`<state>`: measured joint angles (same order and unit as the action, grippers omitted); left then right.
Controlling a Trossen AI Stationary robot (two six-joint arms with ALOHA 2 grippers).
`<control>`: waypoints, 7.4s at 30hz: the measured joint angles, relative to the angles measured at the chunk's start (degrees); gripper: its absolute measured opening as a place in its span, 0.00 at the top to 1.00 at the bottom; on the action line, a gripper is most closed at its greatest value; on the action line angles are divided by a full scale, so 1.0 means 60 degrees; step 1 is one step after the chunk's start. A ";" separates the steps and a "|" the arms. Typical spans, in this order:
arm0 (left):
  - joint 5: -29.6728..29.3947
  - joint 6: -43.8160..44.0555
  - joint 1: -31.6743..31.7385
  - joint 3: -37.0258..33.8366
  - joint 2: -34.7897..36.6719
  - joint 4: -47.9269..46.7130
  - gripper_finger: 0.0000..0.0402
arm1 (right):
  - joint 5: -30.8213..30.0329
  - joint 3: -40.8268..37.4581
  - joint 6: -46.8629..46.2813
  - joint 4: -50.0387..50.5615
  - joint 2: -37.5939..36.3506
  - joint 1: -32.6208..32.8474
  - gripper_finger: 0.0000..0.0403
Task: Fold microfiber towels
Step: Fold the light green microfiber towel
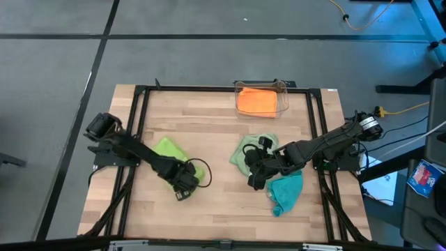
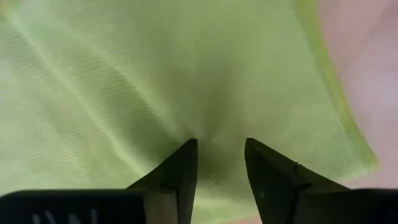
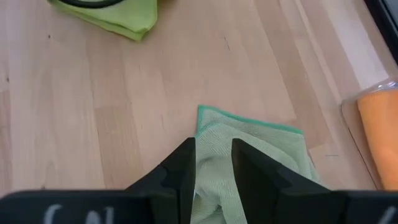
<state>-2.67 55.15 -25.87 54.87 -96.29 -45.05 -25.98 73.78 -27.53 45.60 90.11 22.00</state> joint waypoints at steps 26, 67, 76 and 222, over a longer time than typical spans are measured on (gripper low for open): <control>-0.0259 -0.0531 0.0311 0.0076 -0.0955 0.3810 0.68 | -0.0769 -0.0007 0.1426 0.0027 0.0004 -0.0022 0.74; -0.4492 0.2394 -0.5837 0.0452 0.0312 0.2883 0.68 | 0.1811 -0.0018 0.5370 -0.7970 0.3734 -0.0068 0.73; -0.4559 0.2085 -0.4932 0.0452 0.0316 0.2739 0.64 | 0.2023 -0.0018 0.5062 -0.8203 0.3734 -0.0084 0.49; -0.2936 0.1813 -0.4568 0.2527 -0.2548 -0.0417 0.59 | 0.2597 0.3752 0.5352 -0.6862 0.7766 -0.0295 0.98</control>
<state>-20.29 66.03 -53.28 70.03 -111.57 -47.55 -10.39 96.29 4.58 4.43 136.70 20.23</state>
